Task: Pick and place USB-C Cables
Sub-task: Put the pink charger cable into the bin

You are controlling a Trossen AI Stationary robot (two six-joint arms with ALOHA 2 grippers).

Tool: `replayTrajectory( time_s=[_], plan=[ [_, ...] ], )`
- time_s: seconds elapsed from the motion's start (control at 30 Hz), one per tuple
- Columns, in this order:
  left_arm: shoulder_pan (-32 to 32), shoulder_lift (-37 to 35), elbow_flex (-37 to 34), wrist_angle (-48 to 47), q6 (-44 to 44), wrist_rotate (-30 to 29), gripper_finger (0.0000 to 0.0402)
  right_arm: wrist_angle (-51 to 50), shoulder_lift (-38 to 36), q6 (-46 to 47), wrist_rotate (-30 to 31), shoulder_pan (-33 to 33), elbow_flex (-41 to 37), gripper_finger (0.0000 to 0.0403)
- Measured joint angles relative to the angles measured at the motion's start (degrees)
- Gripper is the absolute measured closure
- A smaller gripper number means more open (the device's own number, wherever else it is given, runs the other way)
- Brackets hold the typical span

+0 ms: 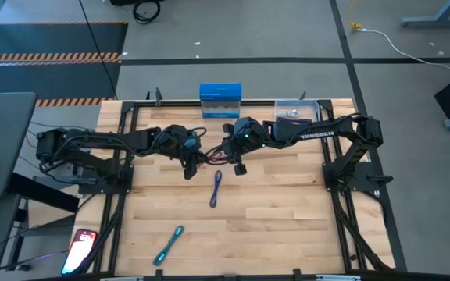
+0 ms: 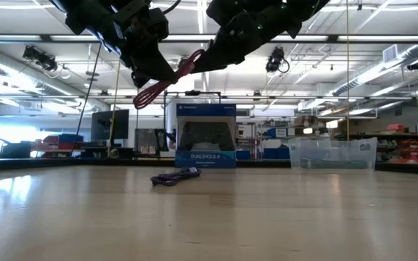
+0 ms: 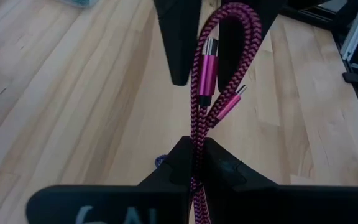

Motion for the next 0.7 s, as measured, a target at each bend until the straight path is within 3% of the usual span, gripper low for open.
replayTrajectory(
  time_s=[0.2,0.4,0.7],
  plan=[
    [0.0,0.0,0.0,0.0,0.0,-0.2,0.0376,0.5,0.1,0.0,0.4,0.0,0.0,0.028],
    [0.0,0.0,0.0,-0.1,0.0,-0.2,0.0348,0.4,0.1,-0.6,0.7,0.0,0.0,0.0387],
    [0.1,-1.0,0.0,-0.6,1.7,-3.9,0.0274,-5.0,-0.2,-0.9,5.6,-1.2,0.0,0.0396]
  ],
)
